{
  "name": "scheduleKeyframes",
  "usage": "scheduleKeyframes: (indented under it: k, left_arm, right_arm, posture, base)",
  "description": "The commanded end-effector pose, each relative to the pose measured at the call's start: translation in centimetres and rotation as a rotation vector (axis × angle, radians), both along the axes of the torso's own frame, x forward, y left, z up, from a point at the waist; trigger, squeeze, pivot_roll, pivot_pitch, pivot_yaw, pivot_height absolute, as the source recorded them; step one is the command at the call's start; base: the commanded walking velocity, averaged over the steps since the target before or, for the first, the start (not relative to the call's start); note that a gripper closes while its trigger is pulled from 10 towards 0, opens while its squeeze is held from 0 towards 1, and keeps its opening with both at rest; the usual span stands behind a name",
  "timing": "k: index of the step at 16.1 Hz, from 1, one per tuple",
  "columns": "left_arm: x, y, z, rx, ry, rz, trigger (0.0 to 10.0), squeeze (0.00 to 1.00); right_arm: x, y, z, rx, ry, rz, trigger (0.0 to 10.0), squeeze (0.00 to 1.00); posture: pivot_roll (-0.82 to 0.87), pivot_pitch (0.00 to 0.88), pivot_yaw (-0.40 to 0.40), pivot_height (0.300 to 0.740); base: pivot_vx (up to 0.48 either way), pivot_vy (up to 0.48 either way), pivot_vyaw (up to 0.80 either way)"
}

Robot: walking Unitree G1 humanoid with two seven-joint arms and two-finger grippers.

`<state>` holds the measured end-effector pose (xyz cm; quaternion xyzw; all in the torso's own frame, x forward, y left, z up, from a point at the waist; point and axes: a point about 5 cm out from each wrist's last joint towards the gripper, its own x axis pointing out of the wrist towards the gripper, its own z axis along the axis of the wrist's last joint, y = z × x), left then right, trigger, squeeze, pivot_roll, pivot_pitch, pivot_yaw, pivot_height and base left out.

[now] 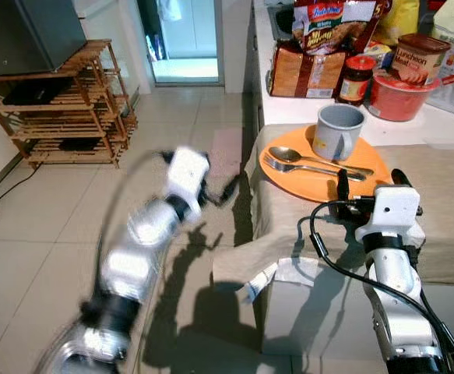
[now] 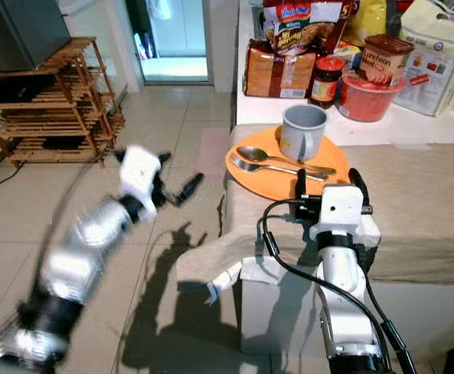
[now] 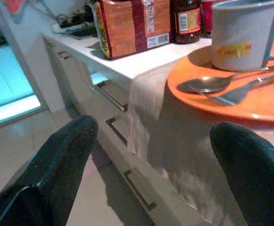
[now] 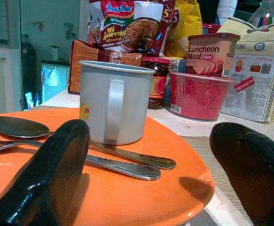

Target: Setting the table

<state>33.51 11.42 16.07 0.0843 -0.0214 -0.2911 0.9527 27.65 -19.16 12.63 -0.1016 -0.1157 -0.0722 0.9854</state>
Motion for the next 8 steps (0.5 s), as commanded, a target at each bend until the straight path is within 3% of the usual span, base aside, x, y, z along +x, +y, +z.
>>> scheduleKeyframes:
  k: [1,3,5,8]
  left_arm:
    - [0.4,0.1,0.2,-0.004,0.04,-0.028,10.0,0.0]
    - [1.6,0.2,1.6,0.0,0.04,-0.051,10.0,0.0]
    - [2.8,-0.3,3.5,-0.031,0.027,-0.071,10.0,0.0]
    - [3.5,-0.4,4.2,-0.07,0.022,-0.053,10.0,0.0]
  right_arm:
    - [-0.1,0.0,1.0,0.006,-0.028,0.02,10.0,0.0]
    - [-1.2,-1.7,2.8,0.022,-0.058,0.049,10.0,0.0]
    - [-3.0,-4.2,3.0,0.024,-0.022,0.055,10.0,0.0]
    - [-3.4,-4.6,2.9,0.008,-0.017,0.026,10.0,0.0]
  posture:
    - [-0.02,0.0,0.087,0.74]
    - [-0.04,0.0,0.099,0.74]
    - [-0.06,0.0,0.108,0.74]
    - [-0.08,0.0,0.115,0.74]
  base:
    - [0.0,0.0,0.0]
    - [0.0,0.0,0.0]
    - [0.0,0.0,0.0]
    - [0.0,0.0,0.0]
